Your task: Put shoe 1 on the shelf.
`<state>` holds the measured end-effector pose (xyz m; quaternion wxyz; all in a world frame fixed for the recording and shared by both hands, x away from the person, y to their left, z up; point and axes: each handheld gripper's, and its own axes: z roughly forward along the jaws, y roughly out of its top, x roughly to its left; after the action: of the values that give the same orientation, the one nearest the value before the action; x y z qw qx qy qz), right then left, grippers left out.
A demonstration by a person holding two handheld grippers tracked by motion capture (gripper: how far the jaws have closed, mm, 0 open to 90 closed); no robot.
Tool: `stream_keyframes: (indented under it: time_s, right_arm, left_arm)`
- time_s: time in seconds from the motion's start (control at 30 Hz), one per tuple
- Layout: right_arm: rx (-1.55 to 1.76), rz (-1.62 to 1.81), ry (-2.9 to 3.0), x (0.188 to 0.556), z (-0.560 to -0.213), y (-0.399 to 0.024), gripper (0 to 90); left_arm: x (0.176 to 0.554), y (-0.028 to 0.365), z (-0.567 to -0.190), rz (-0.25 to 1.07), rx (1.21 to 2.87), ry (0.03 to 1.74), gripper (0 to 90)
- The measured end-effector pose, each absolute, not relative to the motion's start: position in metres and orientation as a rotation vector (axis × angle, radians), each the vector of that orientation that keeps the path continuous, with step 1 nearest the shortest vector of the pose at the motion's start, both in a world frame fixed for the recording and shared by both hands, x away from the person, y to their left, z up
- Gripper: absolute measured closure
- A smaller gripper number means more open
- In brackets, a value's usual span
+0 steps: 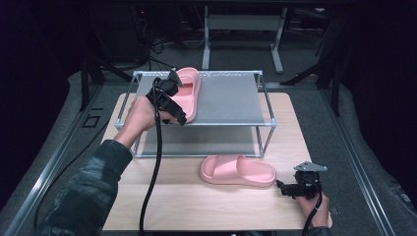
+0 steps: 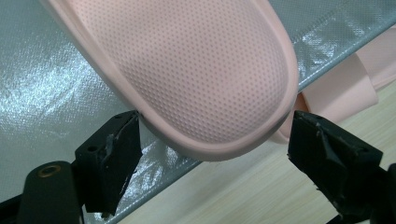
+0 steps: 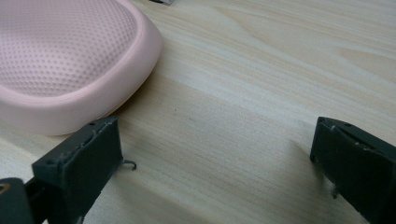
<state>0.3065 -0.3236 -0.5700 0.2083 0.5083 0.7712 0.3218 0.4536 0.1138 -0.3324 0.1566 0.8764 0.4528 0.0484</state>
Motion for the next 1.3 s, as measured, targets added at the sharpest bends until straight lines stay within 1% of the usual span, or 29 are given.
stream_keyframes:
  time_s: [0.17, 0.4, 0.5, 0.53, 0.67, 0.7, 0.73, 0.83, 0.9, 1.1, 1.17, 1.2, 1.23, 1.27, 1.3]
  right_arm:
    - [1.416, 0.887, 2.152, 0.306, -0.569, -0.324, 1.7]
    - [1.416, 0.885, 2.153, 0.306, -0.569, -0.324, 1.7]
    - [1.415, 0.891, 2.141, 0.306, -0.570, -0.323, 1.7]
    - [1.413, 0.896, 2.146, 0.307, -0.570, -0.324, 1.7]
    - [1.415, 0.893, 2.144, 0.307, -0.570, -0.324, 1.7]
    - [1.413, 0.897, 2.146, 0.307, -0.570, -0.324, 1.7]
    - [1.413, 0.897, 2.146, 0.307, -0.570, -0.324, 1.7]
    - [1.414, 0.891, 2.137, 0.307, -0.570, -0.323, 1.7]
    - [1.415, 0.891, 2.138, 0.307, -0.570, -0.323, 1.7]
    - [1.415, 0.888, 2.141, 0.307, -0.570, -0.323, 2.3]
    - [1.408, 0.891, 2.143, 0.306, -0.569, -0.324, 5.0]
    - [1.408, 0.891, 2.143, 0.306, -0.569, -0.324, 5.0]
    - [1.393, 0.900, 2.158, 0.305, -0.568, -0.324, 7.1]
    - [1.393, 0.900, 2.158, 0.305, -0.568, -0.324, 7.1]
    - [1.389, 0.901, 2.161, 0.305, -0.568, -0.324, 7.5]
  left_arm:
    - [0.452, 0.121, -0.330, 0.189, 2.492, 1.307, 16.0]
    - [0.444, 0.140, -0.323, 0.195, 2.458, 1.301, 14.0]
    - [0.436, 0.149, -0.321, 0.193, 2.449, 1.290, 11.8]
    - [0.429, 0.154, -0.321, 0.214, 2.450, 1.276, 11.6]
    - [0.416, 0.161, -0.322, 0.223, 2.464, 1.245, 9.8]
    - [0.407, 0.164, -0.326, 0.250, 2.477, 1.234, 8.9]
    - [0.407, 0.164, -0.326, 0.250, 2.477, 1.234, 8.4]
    - [0.390, 0.171, -0.337, 0.279, 2.492, 1.206, 7.6]
    - [0.387, 0.173, -0.341, 0.278, 2.489, 1.198, 7.0]
    - [0.367, 0.186, -0.373, 0.283, 2.485, 1.177, 4.6]
    - [0.360, 0.193, -0.391, 0.305, 2.486, 1.183, 3.7]
    - [0.360, 0.193, -0.391, 0.305, 2.486, 1.183, 3.4]
    - [0.355, 0.199, -0.405, 0.337, 2.477, 1.201, 3.2]
    - [0.355, 0.199, -0.405, 0.337, 2.477, 1.201, 3.0]
    - [0.352, 0.203, -0.415, 0.359, 2.476, 1.213, 3.0]
